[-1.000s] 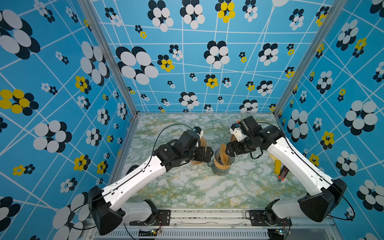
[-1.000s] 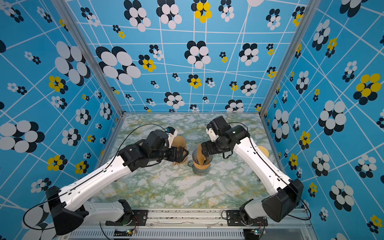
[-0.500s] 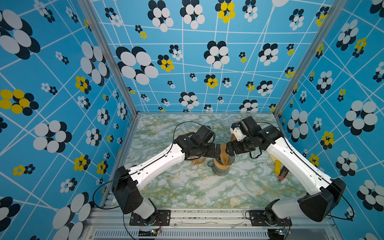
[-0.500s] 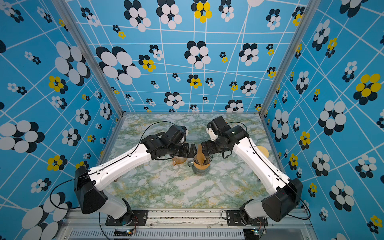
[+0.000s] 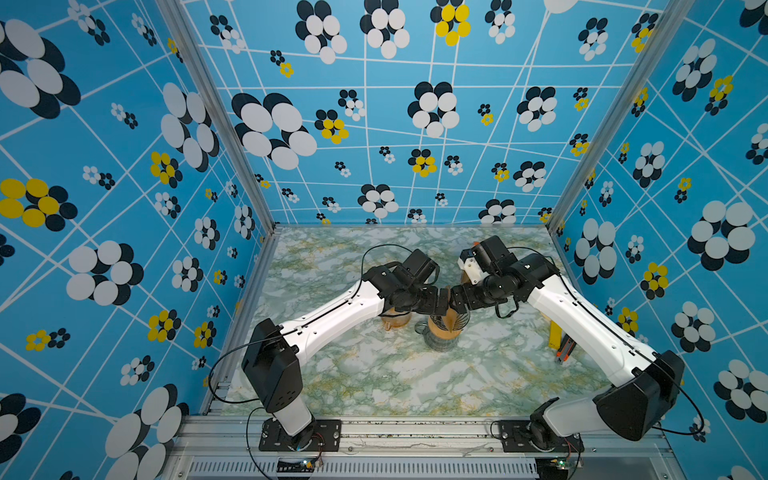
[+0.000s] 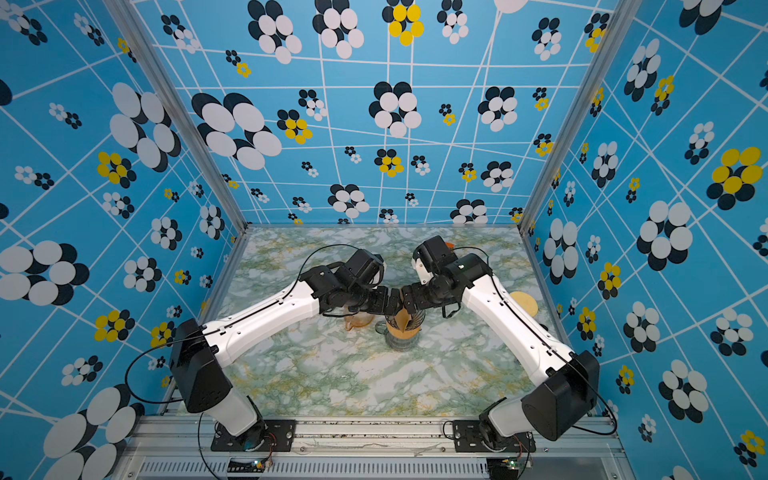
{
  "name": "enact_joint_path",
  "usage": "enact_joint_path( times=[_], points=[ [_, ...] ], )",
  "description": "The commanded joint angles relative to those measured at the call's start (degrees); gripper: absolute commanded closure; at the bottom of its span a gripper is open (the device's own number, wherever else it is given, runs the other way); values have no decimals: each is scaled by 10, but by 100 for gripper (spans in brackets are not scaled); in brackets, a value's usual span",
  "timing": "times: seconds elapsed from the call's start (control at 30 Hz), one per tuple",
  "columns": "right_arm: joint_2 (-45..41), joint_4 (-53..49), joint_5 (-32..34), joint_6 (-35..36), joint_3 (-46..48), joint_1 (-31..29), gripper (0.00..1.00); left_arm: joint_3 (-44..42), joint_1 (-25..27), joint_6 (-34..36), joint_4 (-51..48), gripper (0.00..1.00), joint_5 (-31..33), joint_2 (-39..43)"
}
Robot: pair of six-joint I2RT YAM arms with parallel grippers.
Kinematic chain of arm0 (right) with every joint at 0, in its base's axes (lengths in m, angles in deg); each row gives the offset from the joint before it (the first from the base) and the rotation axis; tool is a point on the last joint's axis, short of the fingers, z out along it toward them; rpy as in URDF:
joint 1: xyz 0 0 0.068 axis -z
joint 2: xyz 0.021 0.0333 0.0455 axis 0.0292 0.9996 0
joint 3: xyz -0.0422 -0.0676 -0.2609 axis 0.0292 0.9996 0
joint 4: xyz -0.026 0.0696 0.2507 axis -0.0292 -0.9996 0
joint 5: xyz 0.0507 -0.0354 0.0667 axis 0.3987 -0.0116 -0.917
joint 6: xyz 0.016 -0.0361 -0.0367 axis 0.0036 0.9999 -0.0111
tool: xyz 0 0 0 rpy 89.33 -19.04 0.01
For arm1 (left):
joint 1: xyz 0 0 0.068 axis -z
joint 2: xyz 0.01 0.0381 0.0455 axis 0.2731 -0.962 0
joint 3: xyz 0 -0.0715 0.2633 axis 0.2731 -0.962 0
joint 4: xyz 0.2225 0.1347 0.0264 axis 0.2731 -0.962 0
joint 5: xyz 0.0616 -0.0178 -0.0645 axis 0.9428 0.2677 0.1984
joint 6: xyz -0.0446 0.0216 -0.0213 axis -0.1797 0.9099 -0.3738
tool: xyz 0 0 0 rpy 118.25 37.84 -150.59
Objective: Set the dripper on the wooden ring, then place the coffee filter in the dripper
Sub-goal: 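Hold the filter in the dripper with the right while the left reaches in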
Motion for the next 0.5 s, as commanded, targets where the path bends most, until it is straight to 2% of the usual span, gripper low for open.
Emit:
enact_joint_path(
  times=[0.0,0.47],
  points=[
    [1,9,20,-12,17,-5,6,23,1,5,-13,1,2,-15],
    [-13,16,52,-25,28,-4,6,6,-2,-4,-15,1,26,-25]
  ],
)
